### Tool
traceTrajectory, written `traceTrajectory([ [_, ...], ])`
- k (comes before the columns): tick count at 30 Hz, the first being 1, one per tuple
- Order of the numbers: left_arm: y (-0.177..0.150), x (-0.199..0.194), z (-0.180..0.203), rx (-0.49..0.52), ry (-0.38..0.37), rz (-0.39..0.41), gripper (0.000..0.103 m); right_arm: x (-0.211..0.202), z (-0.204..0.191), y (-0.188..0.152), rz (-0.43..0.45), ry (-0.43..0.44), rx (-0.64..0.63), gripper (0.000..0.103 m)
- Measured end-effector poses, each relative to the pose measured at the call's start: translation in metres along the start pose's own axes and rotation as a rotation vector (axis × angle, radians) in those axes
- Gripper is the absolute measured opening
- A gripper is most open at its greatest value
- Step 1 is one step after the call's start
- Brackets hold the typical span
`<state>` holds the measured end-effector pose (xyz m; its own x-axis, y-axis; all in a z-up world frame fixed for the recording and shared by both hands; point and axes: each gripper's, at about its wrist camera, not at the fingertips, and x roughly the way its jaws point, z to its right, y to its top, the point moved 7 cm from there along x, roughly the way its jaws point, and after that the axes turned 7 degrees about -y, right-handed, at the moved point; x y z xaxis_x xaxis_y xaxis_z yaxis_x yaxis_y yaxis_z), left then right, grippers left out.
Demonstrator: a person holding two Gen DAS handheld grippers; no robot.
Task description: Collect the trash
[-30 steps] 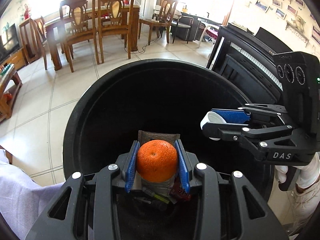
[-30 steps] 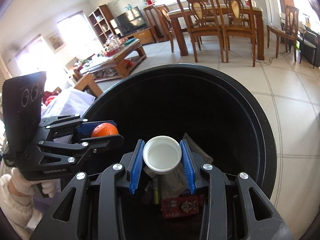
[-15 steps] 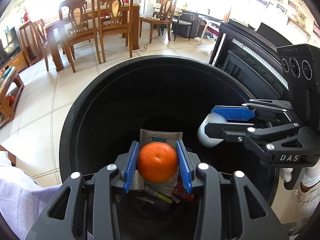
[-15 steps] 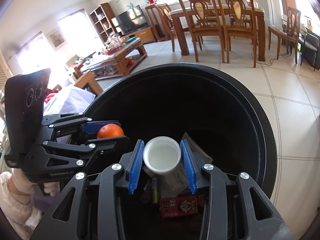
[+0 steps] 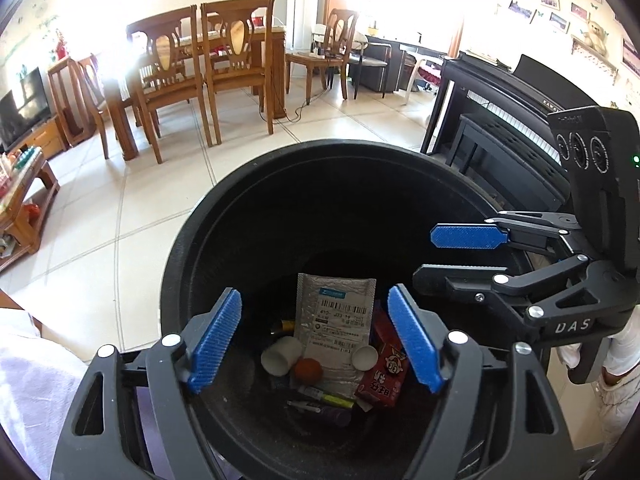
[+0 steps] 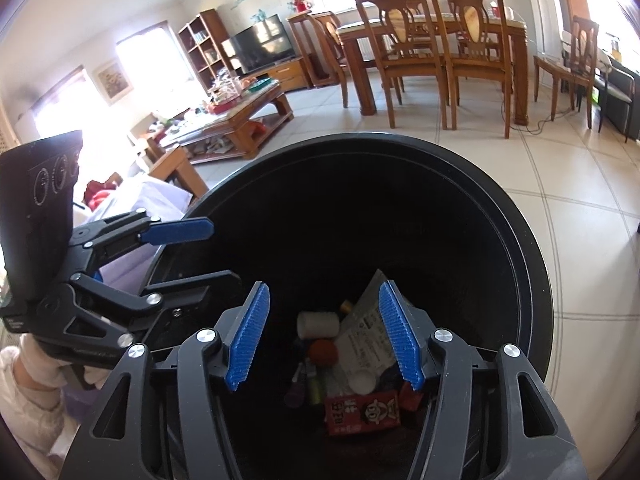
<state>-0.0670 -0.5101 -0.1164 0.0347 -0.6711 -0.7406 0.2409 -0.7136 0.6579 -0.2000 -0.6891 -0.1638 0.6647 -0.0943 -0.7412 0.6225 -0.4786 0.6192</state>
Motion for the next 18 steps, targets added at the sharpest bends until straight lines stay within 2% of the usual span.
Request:
traceTrajectory([
  [5,-0.001,-0.015,-0.001,0.003,-0.009,0.034,0.079,-0.006,-0.002,0.003,0.021,0.009,0.017,0.059],
  [6,-0.001,-0.019,-0.002,0.003,-0.010,0.043,0.083,-0.008,-0.003,0.004,0.026,0.014,0.021,0.062],
  [7,-0.001,-0.024,-0.003,0.003,-0.008,0.057,0.084,-0.010,-0.004,0.005,0.033,0.021,0.026,0.071],
  [8,-0.002,-0.029,-0.004,0.003,-0.004,0.071,0.086,-0.012,-0.007,0.007,0.042,0.025,0.029,0.076],
  [14,-0.008,-0.059,-0.014,-0.027,0.004,0.128,0.087,-0.017,-0.032,0.012,0.073,0.046,0.022,0.076],
  [18,-0.017,-0.089,-0.026,-0.050,0.058,0.179,0.095,-0.018,-0.055,0.020,0.103,0.060,0.014,0.085],
])
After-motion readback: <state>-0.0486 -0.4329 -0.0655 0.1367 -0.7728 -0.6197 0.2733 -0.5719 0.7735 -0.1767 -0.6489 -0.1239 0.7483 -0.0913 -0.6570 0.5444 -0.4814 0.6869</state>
